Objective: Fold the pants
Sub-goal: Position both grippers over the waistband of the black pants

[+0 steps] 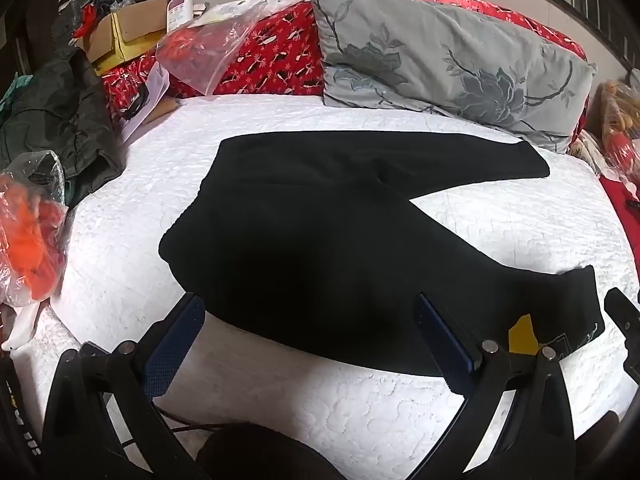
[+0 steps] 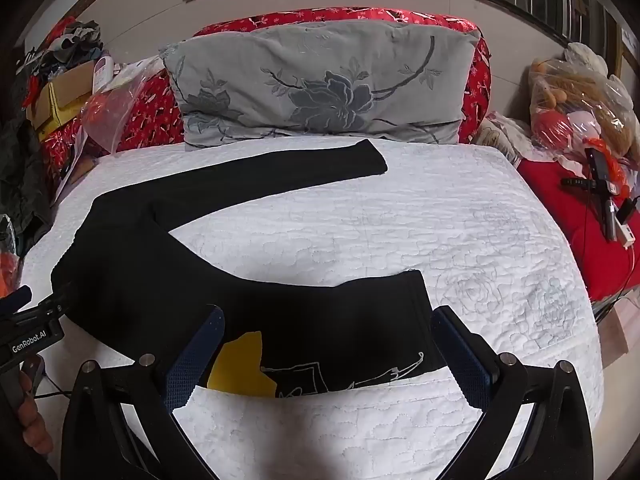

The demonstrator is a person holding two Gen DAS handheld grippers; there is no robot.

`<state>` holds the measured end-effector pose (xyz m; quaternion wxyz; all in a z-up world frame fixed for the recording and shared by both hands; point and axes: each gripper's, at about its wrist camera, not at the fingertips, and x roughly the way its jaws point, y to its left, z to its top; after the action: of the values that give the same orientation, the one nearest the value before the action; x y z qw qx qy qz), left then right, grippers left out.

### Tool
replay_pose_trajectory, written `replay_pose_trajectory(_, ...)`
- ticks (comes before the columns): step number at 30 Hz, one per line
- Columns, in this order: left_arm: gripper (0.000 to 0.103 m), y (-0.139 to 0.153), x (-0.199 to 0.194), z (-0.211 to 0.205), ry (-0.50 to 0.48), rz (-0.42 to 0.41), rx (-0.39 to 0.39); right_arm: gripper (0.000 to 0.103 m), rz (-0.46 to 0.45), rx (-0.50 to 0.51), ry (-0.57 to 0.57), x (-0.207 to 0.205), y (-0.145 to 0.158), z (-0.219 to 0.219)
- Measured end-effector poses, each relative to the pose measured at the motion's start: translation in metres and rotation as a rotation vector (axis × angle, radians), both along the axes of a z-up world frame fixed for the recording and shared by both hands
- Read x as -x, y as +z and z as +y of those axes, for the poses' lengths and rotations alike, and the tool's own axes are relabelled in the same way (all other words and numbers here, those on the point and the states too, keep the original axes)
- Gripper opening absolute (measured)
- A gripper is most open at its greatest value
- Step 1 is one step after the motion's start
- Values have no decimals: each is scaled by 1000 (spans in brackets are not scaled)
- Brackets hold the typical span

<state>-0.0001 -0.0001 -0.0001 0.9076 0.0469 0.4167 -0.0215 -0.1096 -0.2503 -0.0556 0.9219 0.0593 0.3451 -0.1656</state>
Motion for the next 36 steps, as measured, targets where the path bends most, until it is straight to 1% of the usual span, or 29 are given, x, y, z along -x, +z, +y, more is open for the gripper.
replay_pose_trajectory(9,103,1,10,-2,-19,-8,22,103,1,-4,3,0,0,-1)
replay_pose_trajectory(10,103,-4,6,-4,-21,-14,13,103,1,-4,3,0,0,-1)
replay_pose_trajectory(14,103,-5,14,-1,-29,-17,25,103,-11,-6,10,3,0,1)
replay_pose_trajectory(16,103,-3,11,-4,-29,-23,15,103,-24,3,15,8,-1,2)
replay_pose_trajectory(17,103,-4,11,-5,-31,-21,-9,103,-25,7,16,9,-1,3)
replay_pose_trajectory(18,103,-5,12,-5,-31,-19,-12,103,-26,10,17,10,-1,3)
replay_pose_trajectory(20,103,-7,12,-5,-34,0,-17,103,-20,11,17,11,-2,4)
replay_pose_trajectory(26,103,-5,15,-5,-39,-9,35,103,-14,6,13,12,-2,3)
replay_pose_trajectory(31,103,-4,14,-7,-43,8,49,103,-17,8,13,14,-2,2)
replay_pose_trajectory(32,103,-4,14,-7,-44,12,69,103,-16,7,14,14,-2,2)
replay_pose_trajectory(36,103,-4,13,-8,-50,22,67,103,-15,8,15,14,-2,2)
